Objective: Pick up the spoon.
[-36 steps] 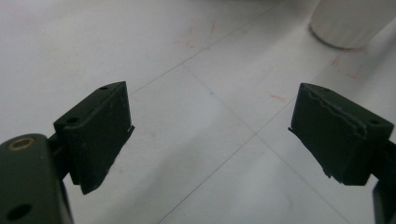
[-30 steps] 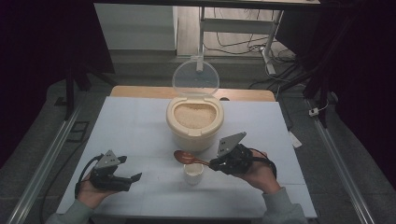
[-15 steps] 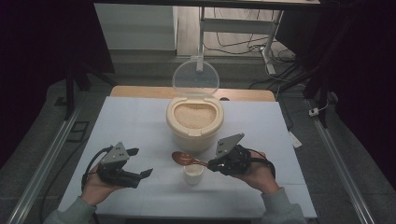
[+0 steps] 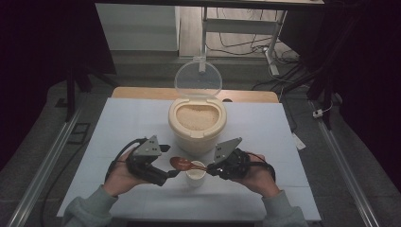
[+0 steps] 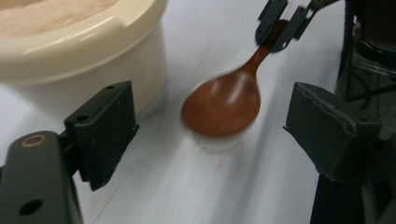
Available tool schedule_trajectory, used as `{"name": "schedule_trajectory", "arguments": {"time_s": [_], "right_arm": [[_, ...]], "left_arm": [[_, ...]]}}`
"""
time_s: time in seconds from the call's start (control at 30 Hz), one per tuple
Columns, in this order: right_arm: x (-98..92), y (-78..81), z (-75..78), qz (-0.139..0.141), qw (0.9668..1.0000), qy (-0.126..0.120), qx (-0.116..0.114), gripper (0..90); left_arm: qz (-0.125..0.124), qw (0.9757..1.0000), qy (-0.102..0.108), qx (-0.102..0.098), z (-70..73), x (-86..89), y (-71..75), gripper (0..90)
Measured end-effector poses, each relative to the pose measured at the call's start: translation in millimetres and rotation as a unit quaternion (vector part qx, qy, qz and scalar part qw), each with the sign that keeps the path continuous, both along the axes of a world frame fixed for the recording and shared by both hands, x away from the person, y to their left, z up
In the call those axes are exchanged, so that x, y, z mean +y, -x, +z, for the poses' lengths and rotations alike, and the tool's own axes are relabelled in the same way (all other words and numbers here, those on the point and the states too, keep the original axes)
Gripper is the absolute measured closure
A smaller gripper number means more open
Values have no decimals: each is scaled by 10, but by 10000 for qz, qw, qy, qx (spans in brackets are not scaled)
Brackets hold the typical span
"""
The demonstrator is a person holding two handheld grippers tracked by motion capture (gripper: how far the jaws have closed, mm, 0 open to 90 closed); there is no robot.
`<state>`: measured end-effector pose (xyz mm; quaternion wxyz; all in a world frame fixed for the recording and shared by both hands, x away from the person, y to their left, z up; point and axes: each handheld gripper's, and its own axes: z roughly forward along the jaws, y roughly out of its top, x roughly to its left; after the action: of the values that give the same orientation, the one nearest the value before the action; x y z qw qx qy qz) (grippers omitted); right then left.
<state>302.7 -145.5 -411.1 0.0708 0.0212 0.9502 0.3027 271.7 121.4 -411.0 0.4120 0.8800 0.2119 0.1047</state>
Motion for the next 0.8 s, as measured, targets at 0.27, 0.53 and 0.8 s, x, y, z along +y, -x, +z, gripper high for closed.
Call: {"name": "schedule_trajectory", "arguments": {"time_s": [0.27, 0.53, 0.8], "right_arm": [[94, 58, -29, 162, 9997, 134, -118, 798], [238, 128, -87, 365, 9984, 349, -239, 798], [302, 183, -96, 541, 9965, 506, -380, 797]], "left_arm": [[-474, 9980, -417, 58, 45, -271, -30, 254], [-895, 9901, -1005, 400, -87, -435, -80, 409], [-1193, 9824, -1292, 634, -183, -523, -103, 586]]}}
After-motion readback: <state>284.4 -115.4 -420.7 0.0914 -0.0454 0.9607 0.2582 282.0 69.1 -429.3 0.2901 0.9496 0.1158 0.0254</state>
